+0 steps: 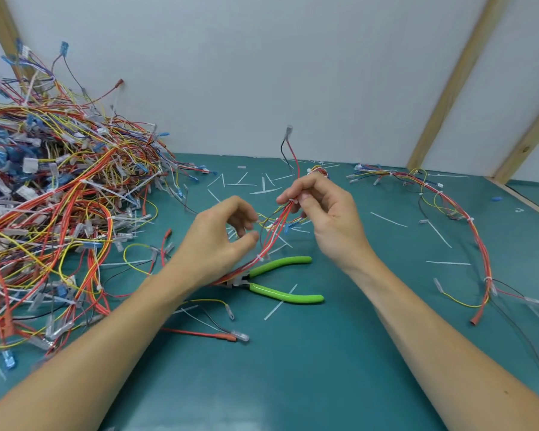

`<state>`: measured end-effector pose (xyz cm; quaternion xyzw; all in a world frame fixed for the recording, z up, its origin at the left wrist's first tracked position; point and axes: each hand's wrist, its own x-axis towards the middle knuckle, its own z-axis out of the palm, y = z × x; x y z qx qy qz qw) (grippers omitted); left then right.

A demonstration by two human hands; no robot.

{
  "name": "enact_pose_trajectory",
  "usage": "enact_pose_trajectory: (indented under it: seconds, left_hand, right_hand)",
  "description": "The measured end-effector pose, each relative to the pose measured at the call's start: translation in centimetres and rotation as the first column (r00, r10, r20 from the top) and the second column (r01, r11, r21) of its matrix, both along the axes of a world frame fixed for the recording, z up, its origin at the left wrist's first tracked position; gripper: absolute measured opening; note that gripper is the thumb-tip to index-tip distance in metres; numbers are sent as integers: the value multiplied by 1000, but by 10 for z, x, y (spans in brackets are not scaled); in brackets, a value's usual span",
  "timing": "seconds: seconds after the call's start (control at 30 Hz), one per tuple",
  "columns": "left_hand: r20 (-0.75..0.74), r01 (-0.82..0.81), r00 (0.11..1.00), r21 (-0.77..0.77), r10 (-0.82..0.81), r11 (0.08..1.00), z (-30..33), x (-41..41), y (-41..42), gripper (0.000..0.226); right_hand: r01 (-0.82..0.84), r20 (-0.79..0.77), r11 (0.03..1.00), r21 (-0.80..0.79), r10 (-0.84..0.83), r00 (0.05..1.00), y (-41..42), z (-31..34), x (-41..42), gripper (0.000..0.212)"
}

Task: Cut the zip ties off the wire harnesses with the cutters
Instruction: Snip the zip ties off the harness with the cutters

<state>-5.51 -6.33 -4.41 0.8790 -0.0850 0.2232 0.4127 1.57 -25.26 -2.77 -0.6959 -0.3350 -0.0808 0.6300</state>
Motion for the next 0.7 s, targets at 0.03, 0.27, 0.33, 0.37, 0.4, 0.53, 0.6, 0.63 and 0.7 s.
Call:
enact_pose_trajectory:
  seconds: [0.03,0.27,0.33,0.37,0.4,0.53,0.6,0.63,0.7]
  left_hand:
    - [16,-18,1000,19,18,1000,1,1,0,20]
    - [-94,70,993,-35,-73,997,1,0,1,4]
    - [-145,113,982,-75,-123,991,3,-1,3,18]
    - [-161,134,975,-123,-153,983,6,-2,4,27]
    - [-164,156,968,-197,-189,968,8,-2,4,35]
    - [-152,232,937,-405,-315,885,9,-1,1,26]
    - [-174,234,933,-376,-316,897,2,2,1,17]
    - [-193,219,935,-348,-298,911,0,2,0,21]
    - [-183,205,939,-379,-290,902,-4,3,-1,26]
  right_hand:
    - [-18,-15,1000,12,18,1000,0,1,0,37]
    - [-36,-89,999,36,39,995,0,1,1,35]
    - [-25,-87,999,22,27,996,0,0,2,37]
    - [-25,-84,1000,19,26,996,0,1,1,37]
    - [-25,-83,1000,18,26,996,1,1,0,37]
    - [-25,-71,1000,4,25,997,3,1,-4,37]
    - [-41,-51,999,-15,40,998,5,0,-5,37]
    - [-55,-45,998,-31,54,998,6,-1,-6,37]
    - [-90,-44,993,-76,87,995,9,-4,-9,36]
